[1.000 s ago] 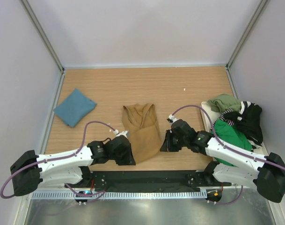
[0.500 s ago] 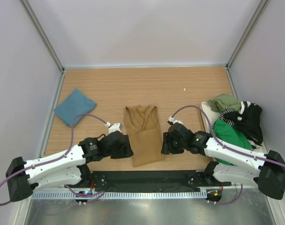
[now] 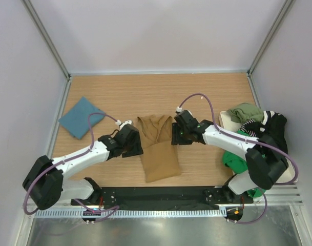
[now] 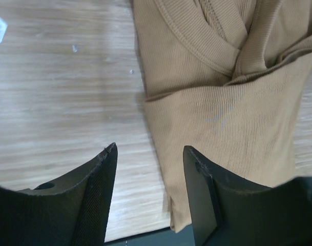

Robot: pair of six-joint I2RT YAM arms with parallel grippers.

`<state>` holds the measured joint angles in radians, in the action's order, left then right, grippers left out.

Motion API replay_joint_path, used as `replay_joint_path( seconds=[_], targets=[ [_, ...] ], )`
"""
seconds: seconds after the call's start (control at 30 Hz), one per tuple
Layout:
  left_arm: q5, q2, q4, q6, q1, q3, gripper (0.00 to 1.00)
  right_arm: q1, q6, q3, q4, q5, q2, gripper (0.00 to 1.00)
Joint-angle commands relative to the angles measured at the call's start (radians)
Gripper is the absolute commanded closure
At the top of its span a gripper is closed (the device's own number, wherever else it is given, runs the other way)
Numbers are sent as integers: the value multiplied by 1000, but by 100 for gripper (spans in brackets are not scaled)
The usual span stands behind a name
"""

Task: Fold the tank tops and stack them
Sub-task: Fold the tank top

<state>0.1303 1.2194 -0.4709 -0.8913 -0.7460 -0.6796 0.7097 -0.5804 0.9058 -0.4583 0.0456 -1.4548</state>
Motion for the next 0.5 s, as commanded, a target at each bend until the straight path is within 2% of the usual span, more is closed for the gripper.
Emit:
replay_joint_path(
  seconds=[0.0,0.37,0.43,0.47],
  targets=[
    [-27,75,120,48,17,-44,46,-15,50,39,85,-65,-47,52],
    [-43,181,143,38,20,-64,53,-29,57,53,175,-135,-154,58],
    [-43,186,147,38,22,-63,55,-29,60,57,181,-144,-170,62],
    [-43,192,146,38,22,-61,58,-29,65,65,178,-144,-176,69]
  ],
)
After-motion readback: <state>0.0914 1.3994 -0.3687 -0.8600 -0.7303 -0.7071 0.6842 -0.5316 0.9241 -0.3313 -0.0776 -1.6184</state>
